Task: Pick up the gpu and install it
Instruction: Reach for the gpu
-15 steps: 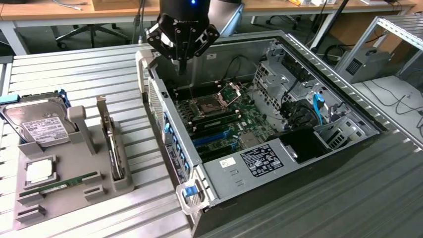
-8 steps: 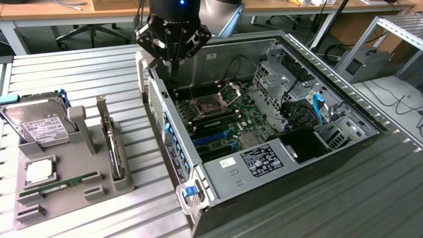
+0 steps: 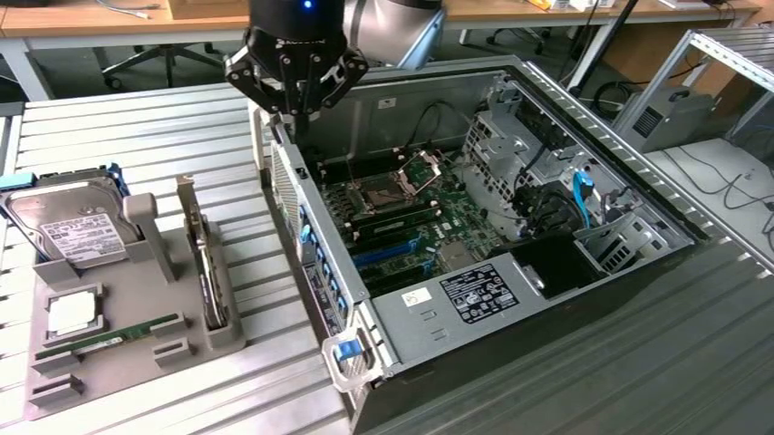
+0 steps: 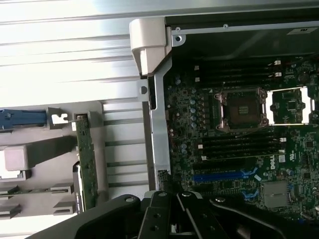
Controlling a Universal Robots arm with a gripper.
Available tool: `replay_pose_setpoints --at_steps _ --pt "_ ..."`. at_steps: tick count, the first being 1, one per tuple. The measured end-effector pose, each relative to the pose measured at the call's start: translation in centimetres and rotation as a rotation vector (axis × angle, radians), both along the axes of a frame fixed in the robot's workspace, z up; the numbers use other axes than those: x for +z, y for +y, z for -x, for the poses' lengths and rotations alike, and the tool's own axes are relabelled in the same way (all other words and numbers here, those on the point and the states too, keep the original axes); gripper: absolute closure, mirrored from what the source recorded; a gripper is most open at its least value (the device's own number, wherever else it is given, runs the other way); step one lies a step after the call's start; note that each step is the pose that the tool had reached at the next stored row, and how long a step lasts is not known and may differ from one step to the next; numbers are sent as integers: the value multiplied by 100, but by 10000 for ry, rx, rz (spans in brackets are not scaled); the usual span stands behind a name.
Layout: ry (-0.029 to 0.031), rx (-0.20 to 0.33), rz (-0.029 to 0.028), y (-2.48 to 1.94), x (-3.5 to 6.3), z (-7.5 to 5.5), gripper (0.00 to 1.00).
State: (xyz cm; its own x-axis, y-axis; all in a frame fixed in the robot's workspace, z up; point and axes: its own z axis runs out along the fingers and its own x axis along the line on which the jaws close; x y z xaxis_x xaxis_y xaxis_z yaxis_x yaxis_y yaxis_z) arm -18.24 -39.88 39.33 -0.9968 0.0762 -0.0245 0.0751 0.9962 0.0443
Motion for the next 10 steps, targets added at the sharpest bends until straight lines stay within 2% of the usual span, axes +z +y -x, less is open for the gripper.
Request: replay_pose_setpoints --at_steps 10 --pt "1 -1 0 4 0 231 89"
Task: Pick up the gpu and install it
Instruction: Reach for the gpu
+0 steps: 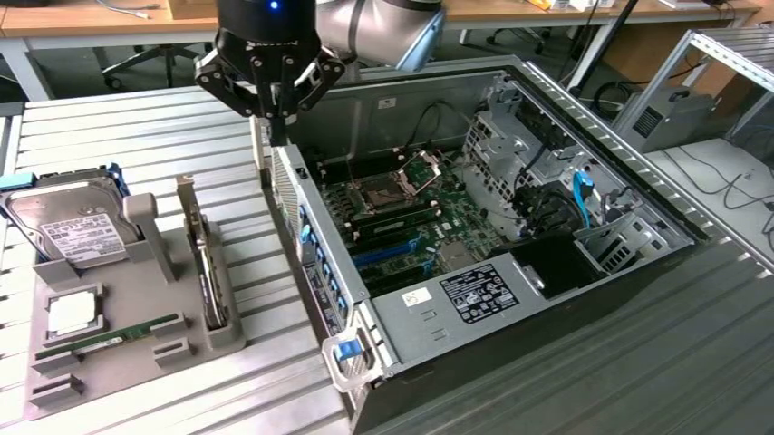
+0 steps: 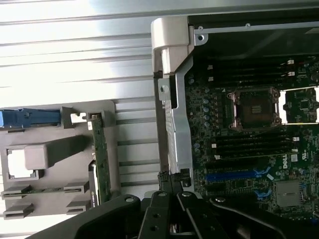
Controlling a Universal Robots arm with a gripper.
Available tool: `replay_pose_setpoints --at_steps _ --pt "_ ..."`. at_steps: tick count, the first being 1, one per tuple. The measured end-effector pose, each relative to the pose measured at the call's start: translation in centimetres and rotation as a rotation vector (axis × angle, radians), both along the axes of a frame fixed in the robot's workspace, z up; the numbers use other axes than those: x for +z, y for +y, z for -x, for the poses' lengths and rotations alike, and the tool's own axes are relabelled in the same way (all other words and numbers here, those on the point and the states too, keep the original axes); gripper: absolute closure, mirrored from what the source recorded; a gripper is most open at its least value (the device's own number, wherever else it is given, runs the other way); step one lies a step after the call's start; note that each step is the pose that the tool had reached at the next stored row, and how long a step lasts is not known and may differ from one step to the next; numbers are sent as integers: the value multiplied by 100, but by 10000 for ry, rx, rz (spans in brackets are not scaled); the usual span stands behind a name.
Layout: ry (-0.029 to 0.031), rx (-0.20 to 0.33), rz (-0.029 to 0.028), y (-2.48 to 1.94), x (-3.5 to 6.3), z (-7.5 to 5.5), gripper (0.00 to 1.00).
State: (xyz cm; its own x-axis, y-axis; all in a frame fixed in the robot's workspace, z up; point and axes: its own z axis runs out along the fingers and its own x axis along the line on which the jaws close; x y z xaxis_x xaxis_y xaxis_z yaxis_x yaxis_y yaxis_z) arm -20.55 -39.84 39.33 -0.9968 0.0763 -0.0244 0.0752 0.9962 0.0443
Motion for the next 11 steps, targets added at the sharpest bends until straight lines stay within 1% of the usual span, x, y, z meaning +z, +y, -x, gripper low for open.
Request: replay_pose_setpoints --at_steps 11 --pt "0 2 0 6 0 271 89"
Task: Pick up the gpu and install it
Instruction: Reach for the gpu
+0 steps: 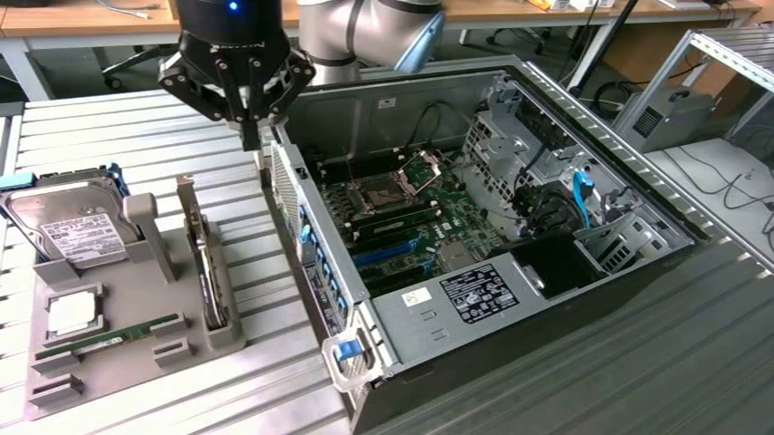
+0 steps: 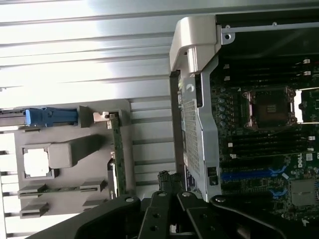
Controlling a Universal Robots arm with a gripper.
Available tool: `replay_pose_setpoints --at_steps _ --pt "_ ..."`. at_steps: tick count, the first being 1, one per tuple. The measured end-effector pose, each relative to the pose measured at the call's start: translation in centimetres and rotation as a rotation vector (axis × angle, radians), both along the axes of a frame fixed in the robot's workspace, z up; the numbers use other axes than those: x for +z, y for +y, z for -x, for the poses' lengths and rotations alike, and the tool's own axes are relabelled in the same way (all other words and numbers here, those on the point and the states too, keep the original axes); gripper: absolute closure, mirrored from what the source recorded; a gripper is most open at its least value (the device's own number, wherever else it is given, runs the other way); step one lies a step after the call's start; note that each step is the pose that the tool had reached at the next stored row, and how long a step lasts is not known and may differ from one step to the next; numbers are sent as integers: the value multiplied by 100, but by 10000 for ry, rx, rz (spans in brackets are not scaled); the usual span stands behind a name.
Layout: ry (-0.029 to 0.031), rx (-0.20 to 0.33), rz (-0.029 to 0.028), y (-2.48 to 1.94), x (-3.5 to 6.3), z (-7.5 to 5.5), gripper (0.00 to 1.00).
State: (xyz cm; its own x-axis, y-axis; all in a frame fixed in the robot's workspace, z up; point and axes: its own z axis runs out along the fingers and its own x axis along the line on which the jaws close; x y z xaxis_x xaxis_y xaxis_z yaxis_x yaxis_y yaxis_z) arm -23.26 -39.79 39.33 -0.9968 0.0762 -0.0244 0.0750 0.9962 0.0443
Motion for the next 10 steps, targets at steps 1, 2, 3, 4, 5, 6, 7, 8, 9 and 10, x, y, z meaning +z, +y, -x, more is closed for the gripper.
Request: replay_pose_setpoints --at_steps 1,2,3,4,5,6,7,8,9,10 --pt "0 1 1 1 0 24 89" --pt "0 0 0 2 0 53 89" --pt "0 -1 0 3 0 72 89" --pt "0 -1 0 4 0 107 89" --pt "-1 -1 -1 5 -1 130 89" --pt "-1 -1 0 5 -1 151 89" --pt "-1 0 -1 6 -1 180 89" --pt "-1 0 0 6 -1 209 89" --pt "-1 1 -1 7 -1 237 89" --pt "0 0 1 8 0 266 89"
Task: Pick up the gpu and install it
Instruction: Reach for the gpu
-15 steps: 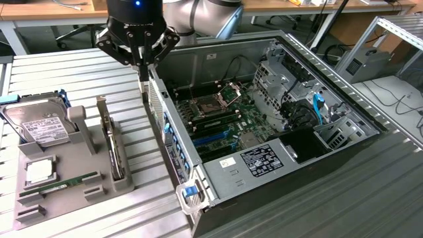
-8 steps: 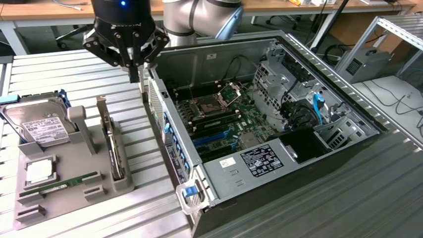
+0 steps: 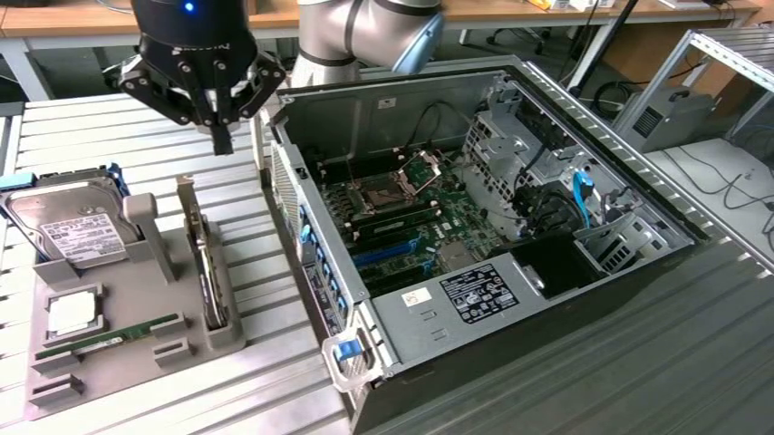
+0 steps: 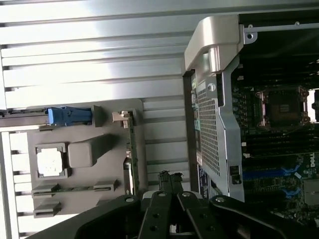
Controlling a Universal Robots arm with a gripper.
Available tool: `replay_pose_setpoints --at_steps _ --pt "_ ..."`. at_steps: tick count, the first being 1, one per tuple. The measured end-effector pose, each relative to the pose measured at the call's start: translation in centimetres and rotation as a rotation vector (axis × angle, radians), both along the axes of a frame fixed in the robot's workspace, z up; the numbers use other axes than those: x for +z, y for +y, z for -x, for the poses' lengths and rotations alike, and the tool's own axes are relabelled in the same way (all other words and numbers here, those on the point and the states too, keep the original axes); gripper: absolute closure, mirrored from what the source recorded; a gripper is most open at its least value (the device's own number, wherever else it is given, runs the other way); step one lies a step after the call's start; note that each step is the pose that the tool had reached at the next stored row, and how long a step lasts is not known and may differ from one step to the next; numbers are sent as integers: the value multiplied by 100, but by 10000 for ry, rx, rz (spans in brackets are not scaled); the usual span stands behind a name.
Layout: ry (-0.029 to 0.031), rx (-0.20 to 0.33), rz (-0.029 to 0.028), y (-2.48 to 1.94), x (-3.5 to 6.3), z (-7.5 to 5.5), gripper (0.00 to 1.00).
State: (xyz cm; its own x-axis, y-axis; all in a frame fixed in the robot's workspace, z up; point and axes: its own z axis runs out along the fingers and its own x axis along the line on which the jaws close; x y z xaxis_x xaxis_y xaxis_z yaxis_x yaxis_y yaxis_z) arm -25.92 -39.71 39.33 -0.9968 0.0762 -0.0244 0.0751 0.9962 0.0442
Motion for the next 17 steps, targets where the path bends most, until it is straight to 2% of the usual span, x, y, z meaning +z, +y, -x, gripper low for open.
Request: replay_pose_setpoints --at_steps 7,11,17 --pt "-1 1 -1 3 -1 194 89" --pt "-1 -2 0 4 -2 352 89" --pt "-1 0 1 4 -2 399 89"
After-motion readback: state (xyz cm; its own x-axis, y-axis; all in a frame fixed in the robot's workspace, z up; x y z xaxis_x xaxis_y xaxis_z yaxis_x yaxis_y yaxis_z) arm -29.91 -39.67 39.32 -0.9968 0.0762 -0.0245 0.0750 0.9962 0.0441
